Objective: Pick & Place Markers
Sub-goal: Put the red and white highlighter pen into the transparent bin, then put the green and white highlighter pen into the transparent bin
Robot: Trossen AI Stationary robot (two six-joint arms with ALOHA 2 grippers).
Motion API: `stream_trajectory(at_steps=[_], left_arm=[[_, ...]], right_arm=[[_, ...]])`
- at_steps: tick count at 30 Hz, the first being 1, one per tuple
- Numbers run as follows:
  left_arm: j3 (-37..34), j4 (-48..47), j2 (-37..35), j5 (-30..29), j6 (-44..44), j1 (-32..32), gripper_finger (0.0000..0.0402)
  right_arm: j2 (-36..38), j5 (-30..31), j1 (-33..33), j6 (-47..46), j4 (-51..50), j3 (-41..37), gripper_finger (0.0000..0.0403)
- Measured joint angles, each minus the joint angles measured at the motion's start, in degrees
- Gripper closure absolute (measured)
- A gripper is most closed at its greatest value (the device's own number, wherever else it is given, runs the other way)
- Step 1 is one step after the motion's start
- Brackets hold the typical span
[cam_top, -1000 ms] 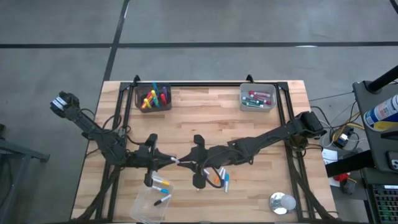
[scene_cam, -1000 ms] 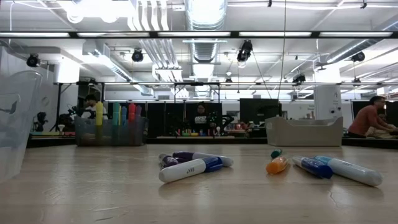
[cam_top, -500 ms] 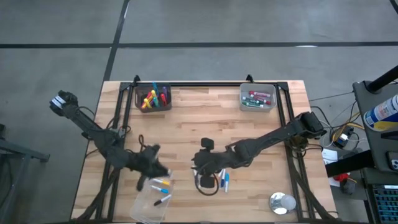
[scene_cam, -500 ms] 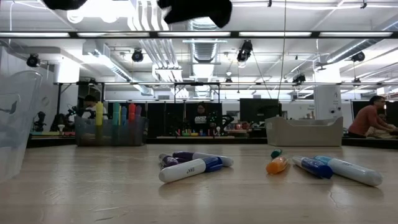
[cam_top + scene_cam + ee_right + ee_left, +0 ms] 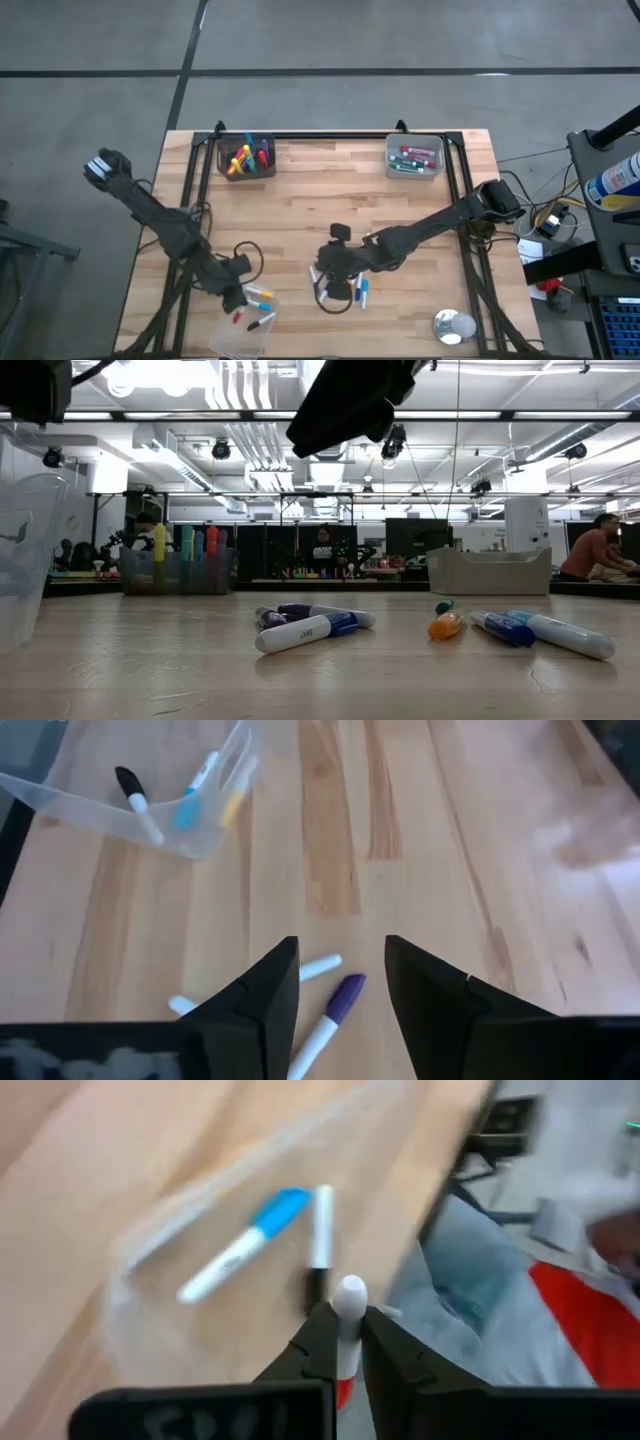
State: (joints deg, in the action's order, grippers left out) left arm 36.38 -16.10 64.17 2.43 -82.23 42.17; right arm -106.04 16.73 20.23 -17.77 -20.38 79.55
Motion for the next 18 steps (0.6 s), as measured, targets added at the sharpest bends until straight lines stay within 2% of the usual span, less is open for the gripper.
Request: stream_trajectory(at_steps=[4,8,13,18], left_arm=[[0.0,-0.47,2.89,-0.54,-2.74,-0.07,0.0361],[-0.1,1.59,4.8,-0.62,-2.73,-0.09,0.032],[-0.09,3.46,4.39,0.64,-0.78,-0.09,0.0267],[0.12,6.7,3.25,-0.38,5.95,0.02,0.0253]], right_arm=[[0.0,0.0,0.0,-0.89,-0.03,-0.56,0.0267],[0.0,0.0,0.0,-0.89,0.0,-0.59,0.0272],[0.0,-0.02,0.0,-0.93,-0.02,-0.59,0.0275],[0.0,-0.04,-0.02,-2.4,-2.99,-0.59,0.0271]])
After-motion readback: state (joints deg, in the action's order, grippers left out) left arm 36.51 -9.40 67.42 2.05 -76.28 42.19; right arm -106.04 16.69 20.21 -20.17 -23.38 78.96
